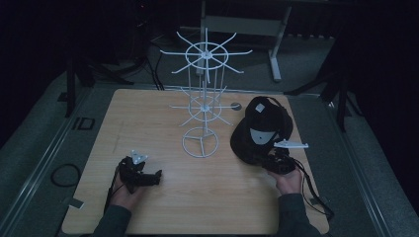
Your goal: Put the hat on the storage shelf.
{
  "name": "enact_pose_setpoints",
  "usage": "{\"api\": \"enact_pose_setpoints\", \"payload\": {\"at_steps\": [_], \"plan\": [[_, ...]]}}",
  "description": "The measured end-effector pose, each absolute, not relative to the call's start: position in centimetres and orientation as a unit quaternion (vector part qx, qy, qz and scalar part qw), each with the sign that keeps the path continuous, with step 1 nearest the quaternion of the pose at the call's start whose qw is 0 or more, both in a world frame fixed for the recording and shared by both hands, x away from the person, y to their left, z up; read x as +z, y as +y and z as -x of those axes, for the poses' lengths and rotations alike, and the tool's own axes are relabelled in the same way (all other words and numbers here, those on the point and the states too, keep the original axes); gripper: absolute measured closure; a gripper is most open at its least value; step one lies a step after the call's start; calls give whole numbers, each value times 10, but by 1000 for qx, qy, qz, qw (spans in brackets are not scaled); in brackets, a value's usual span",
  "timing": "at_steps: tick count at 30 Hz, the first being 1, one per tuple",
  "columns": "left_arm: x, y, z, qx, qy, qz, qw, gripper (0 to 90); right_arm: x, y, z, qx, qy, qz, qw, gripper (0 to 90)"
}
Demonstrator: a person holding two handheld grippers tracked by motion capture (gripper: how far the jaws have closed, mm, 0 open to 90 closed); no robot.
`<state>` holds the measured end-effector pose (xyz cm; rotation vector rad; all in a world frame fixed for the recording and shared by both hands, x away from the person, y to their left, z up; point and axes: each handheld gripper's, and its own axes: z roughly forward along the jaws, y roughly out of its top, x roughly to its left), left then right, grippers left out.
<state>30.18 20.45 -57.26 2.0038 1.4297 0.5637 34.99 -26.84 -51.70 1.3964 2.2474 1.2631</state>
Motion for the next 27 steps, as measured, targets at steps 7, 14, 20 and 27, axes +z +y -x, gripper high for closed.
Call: {"api": "enact_pose_setpoints", "payload": {"at_steps": [7,14,20,27], "plan": [[-573,204,-302,213,539,-756,303,2,-509,-288,-347,436,723,-515,148,662],[-573,204,-302,213,540,-756,303,2,-523,-292,-341,470,688,-535,139,579],[-573,204,-302,212,540,-756,303,2,-539,-285,-339,467,688,-542,121,539],[-573,204,-302,213,540,-756,303,2,-549,-276,-336,457,693,-548,106,495]]}}
